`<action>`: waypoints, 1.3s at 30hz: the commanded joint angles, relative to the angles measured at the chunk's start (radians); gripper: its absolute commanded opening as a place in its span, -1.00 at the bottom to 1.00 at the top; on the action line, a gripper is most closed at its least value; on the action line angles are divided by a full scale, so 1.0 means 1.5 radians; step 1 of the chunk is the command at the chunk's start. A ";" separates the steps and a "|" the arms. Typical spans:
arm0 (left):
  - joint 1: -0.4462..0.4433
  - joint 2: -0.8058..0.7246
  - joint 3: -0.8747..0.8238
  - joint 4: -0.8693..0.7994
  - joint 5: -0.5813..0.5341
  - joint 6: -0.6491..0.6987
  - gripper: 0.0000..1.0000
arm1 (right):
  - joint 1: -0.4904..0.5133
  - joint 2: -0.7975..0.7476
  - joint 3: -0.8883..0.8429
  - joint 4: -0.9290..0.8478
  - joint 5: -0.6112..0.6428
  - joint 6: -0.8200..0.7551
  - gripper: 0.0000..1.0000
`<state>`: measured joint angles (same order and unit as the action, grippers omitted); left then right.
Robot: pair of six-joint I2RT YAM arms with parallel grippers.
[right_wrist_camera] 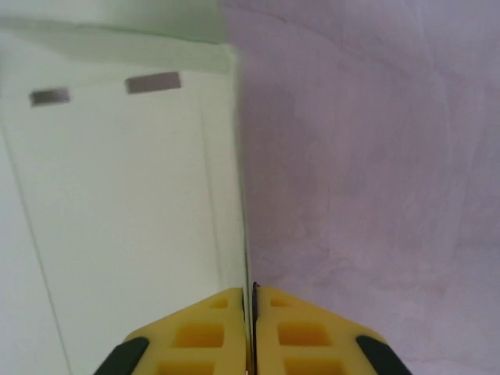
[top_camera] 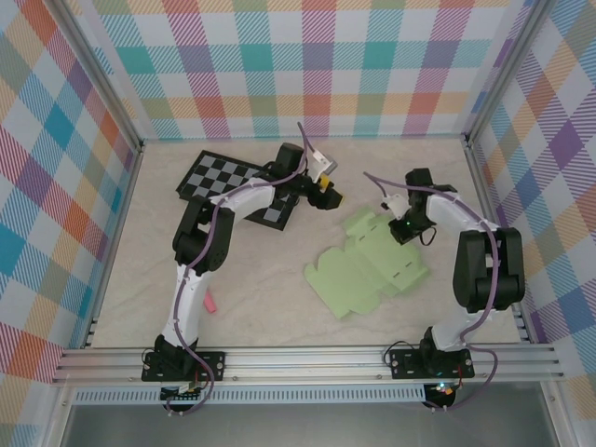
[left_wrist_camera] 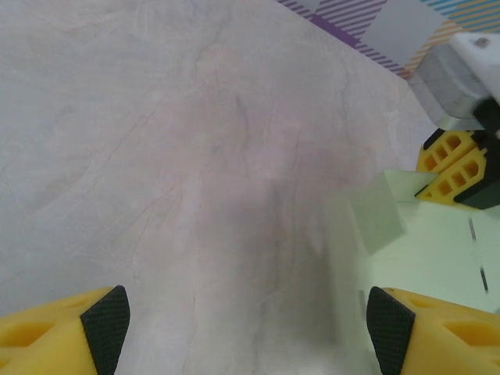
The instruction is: Fold the paper box
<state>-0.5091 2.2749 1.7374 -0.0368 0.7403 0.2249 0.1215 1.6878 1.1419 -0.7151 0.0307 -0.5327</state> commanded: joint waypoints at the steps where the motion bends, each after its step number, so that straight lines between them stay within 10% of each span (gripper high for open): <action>1: -0.001 -0.044 -0.051 0.039 -0.004 -0.009 0.63 | 0.044 0.009 0.027 0.049 0.120 -0.122 -0.93; 12: 0.016 -0.126 -0.284 0.304 -0.045 -0.180 0.61 | 0.152 -0.008 -0.091 0.481 0.312 -0.414 -0.94; 22: 0.085 -0.173 -0.405 0.513 -0.017 -0.316 0.61 | 0.185 -0.024 -0.296 0.961 0.275 -0.628 -0.94; 39: 0.089 -0.254 -0.494 0.408 -0.091 -0.088 0.58 | 0.208 0.008 -0.383 1.185 0.007 -0.755 -1.00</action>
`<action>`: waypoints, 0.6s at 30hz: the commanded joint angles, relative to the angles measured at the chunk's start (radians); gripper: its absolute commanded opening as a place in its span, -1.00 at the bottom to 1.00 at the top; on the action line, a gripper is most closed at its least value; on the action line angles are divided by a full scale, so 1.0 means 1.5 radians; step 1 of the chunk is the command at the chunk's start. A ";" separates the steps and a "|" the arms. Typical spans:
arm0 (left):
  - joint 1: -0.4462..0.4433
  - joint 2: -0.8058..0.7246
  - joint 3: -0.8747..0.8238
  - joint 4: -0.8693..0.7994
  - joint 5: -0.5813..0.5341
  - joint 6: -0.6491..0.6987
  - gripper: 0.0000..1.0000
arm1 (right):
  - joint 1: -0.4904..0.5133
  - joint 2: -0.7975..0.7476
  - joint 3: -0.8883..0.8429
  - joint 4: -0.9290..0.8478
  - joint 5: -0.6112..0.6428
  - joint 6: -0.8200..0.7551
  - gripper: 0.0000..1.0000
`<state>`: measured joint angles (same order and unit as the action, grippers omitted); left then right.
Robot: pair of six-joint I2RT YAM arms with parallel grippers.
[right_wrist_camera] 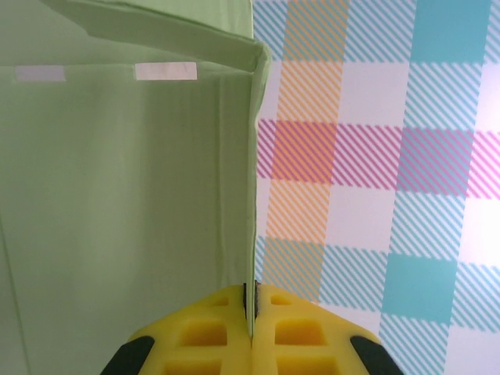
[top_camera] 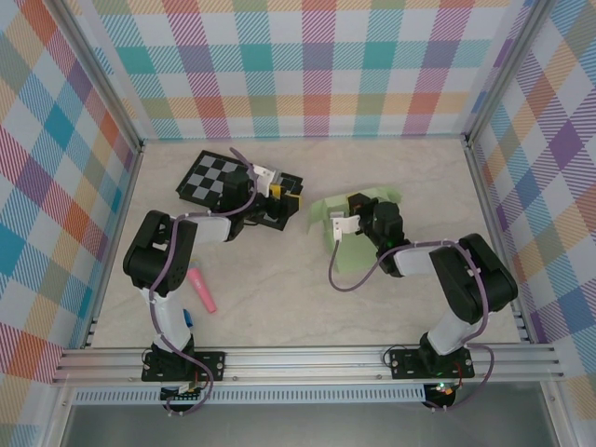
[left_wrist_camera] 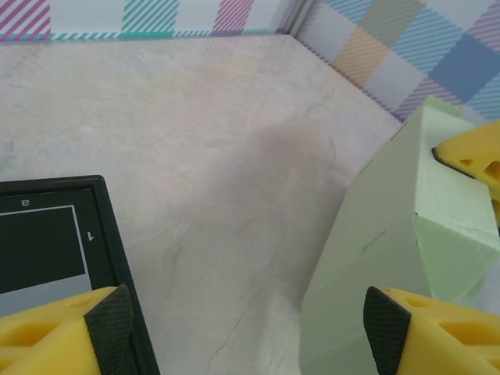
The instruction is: Fold the paper box
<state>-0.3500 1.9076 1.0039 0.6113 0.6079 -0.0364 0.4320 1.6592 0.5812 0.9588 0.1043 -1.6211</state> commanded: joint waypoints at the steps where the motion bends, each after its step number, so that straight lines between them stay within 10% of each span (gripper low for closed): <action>1: -0.021 -0.005 -0.008 -0.024 -0.007 0.100 0.58 | 0.001 0.039 -0.010 0.078 -0.038 -0.026 -1.00; 18: -0.034 -0.018 -0.031 -0.143 0.001 0.359 0.47 | 0.012 0.026 -0.078 0.170 -0.110 0.002 -0.97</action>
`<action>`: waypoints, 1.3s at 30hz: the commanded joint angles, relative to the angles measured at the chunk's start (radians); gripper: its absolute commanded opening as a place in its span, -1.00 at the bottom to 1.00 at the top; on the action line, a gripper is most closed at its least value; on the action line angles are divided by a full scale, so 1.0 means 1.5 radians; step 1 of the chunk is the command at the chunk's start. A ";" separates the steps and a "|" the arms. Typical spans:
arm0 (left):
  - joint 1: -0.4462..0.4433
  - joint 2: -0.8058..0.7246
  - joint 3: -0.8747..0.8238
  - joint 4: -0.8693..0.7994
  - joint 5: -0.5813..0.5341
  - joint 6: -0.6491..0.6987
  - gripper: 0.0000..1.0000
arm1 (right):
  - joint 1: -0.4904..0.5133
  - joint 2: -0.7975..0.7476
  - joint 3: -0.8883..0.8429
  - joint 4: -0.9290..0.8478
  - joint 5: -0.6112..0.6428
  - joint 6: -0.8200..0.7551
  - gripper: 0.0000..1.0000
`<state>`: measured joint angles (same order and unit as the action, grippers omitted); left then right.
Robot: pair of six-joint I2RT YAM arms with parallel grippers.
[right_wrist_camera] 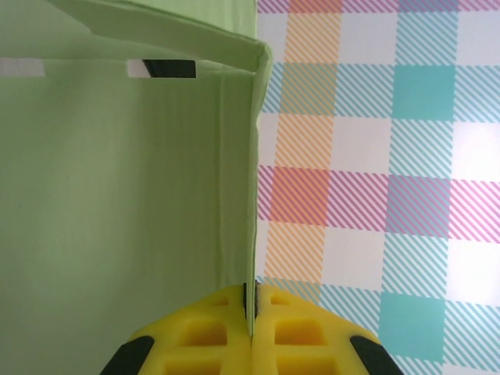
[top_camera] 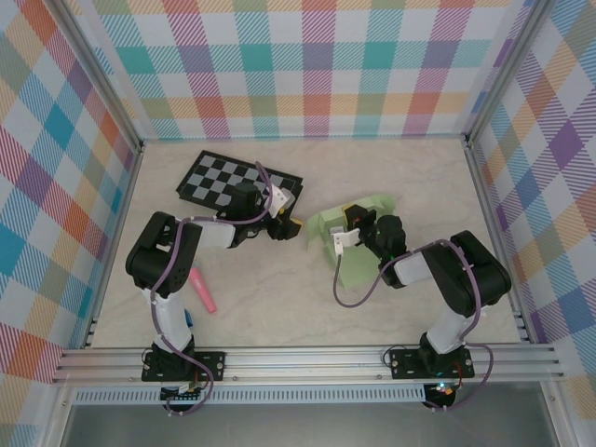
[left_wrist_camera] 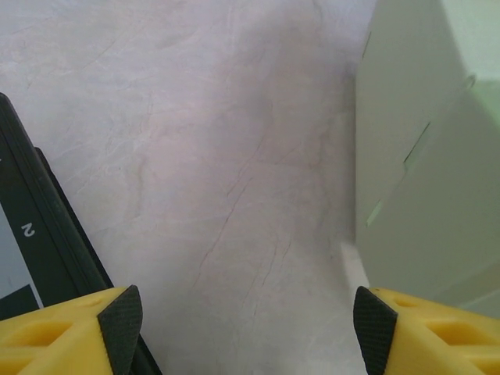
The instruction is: Fold the paper box
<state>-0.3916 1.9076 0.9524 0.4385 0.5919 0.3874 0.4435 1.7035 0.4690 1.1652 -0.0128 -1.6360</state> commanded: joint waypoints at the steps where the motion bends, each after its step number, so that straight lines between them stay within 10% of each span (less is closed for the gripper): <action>1: -0.009 -0.017 0.004 -0.018 0.017 0.076 0.46 | 0.004 0.007 -0.002 0.046 -0.032 0.009 -0.96; 27: -0.139 -0.007 -0.062 0.181 -0.132 0.003 0.40 | 0.039 0.053 -0.038 0.144 0.049 0.002 -1.00; 39: -0.170 -0.023 -0.077 0.233 -0.088 -0.113 0.41 | 0.052 0.059 -0.047 0.161 0.080 0.027 -1.00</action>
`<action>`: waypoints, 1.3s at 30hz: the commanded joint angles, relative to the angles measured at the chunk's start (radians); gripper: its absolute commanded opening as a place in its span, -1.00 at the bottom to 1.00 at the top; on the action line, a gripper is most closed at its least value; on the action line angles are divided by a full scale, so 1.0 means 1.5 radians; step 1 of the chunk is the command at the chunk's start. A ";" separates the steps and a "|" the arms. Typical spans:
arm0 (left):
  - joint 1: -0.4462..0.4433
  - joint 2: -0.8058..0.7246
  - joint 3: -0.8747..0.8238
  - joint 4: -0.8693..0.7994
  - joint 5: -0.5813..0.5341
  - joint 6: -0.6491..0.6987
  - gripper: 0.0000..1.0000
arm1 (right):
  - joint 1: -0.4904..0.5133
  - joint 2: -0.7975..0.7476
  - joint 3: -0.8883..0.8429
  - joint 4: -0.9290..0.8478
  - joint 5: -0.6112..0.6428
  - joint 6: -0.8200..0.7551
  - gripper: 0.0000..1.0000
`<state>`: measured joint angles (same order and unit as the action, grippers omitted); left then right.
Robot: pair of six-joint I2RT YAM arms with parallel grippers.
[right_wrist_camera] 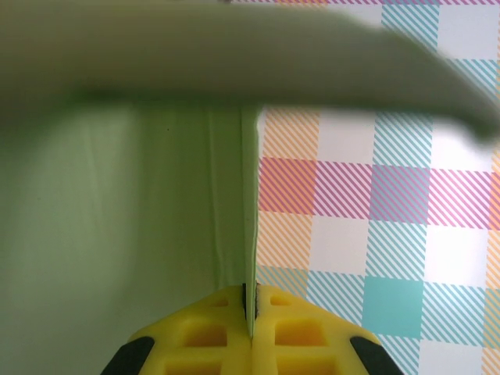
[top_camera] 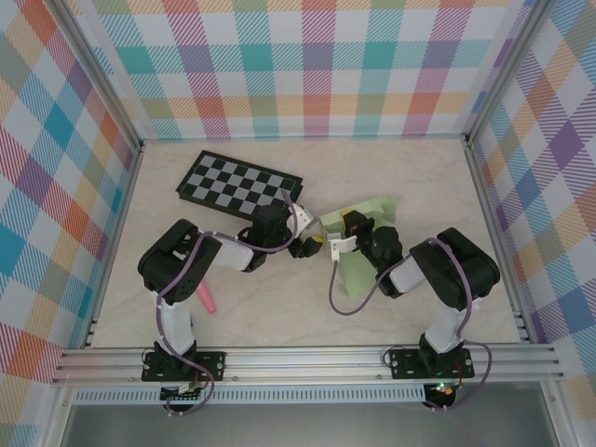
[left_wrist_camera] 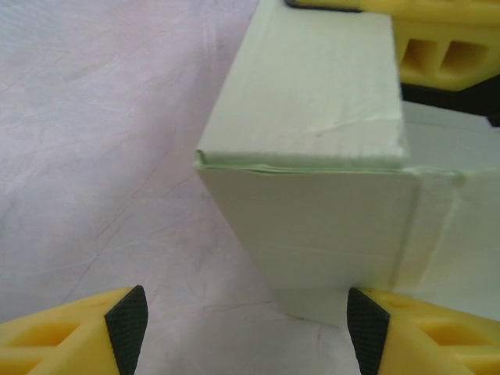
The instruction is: Fold the paper box
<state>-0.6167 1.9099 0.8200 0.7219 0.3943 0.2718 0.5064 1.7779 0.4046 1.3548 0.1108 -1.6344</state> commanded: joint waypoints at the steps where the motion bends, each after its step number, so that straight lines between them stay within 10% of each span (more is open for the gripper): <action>1: -0.020 -0.029 0.004 0.049 0.051 -0.044 0.41 | 0.009 0.008 -0.004 0.035 -0.003 0.028 -1.00; 27: 0.007 -0.006 0.057 0.001 0.012 0.024 0.47 | 0.018 -0.029 -0.004 0.000 -0.019 0.041 -1.00; 39: 0.010 0.013 0.049 0.103 0.081 -0.121 0.54 | 0.057 -0.067 -0.003 -0.074 0.025 0.103 -1.00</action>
<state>-0.6060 1.9366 0.8932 0.7052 0.4938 0.1684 0.5449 1.7226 0.4049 1.3209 0.2089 -1.5749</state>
